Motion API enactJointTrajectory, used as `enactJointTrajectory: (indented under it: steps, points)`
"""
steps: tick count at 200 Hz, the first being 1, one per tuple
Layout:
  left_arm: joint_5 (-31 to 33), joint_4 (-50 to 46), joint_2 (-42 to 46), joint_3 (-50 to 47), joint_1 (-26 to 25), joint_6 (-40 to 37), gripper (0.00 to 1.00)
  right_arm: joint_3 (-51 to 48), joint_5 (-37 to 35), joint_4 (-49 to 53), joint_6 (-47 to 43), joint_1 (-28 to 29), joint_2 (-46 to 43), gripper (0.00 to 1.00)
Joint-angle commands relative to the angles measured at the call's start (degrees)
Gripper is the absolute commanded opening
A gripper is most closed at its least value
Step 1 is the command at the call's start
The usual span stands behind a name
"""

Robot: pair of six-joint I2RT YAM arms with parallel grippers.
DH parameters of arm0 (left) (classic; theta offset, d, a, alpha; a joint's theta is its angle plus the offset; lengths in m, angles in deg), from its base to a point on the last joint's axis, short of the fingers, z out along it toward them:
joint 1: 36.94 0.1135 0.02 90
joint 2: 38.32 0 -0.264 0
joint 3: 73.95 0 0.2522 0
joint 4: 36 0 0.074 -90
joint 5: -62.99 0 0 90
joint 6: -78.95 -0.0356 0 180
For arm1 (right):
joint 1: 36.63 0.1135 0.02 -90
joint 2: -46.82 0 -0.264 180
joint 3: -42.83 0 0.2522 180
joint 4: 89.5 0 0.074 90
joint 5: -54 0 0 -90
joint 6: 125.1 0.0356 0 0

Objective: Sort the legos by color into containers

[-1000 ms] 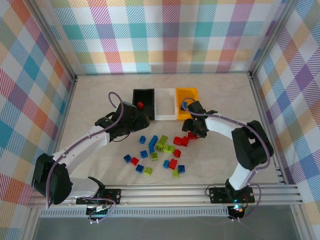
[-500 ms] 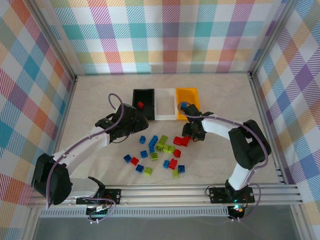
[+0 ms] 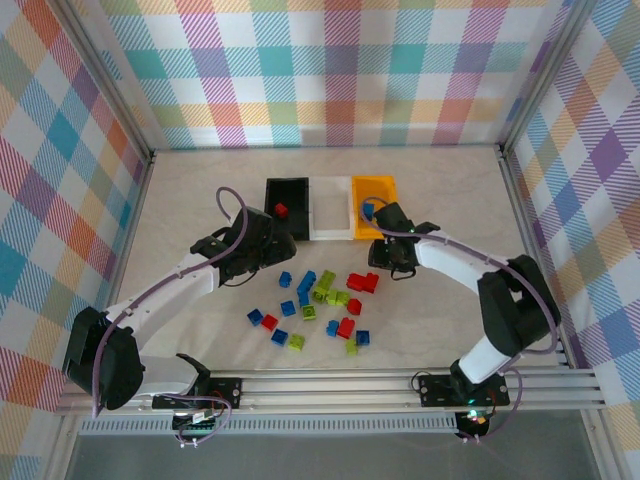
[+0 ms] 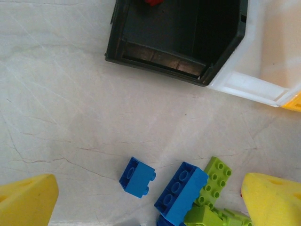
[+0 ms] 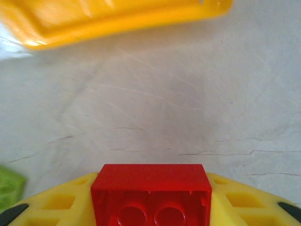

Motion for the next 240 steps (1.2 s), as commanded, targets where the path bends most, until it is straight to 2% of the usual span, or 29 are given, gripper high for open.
enactJointTrajectory:
  steps: [1,23,64,131,173,192,211,226,240]
  points:
    - [3.3,-2.7,2.5,-1.3,0.2,-0.7,1.0,5.5,5.4,0.3,-5.5,1.5,-1.4,0.42]
    - [5.5,-5.1,4.2,-2.1,0.2,-0.1,1.0,14.0,9.6,0.6,-7.8,4.6,3.5,0.43]
    - [6.8,-8.4,8.4,-4.5,0.2,1.2,1.0,32.8,13.6,-0.7,-7.3,8.1,18.0,0.45]
    - [7.1,-13.0,13.2,-6.5,0.3,1.0,1.0,63.9,15.2,6.9,-5.6,9.0,40.9,0.47]
    - [7.0,-14.5,13.8,-6.8,0.4,0.4,1.0,79.1,15.0,12.1,-4.8,9.0,49.3,0.67]
    - [6.6,-14.9,14.0,-6.7,0.4,0.0,1.0,82.2,15.0,13.1,-4.9,9.0,49.9,0.72]
    - [6.0,-15.2,14.2,-6.4,0.5,-0.3,1.0,82.0,14.1,13.7,-5.3,9.0,48.0,0.72]
    - [4.6,-15.2,14.1,-6.4,0.4,-0.9,1.0,78.7,13.6,13.3,-5.7,9.0,44.8,0.73]
    - [2.6,-15.3,13.7,-6.5,0.4,-1.5,1.0,70.6,13.1,9.6,-5.9,8.9,39.7,0.72]
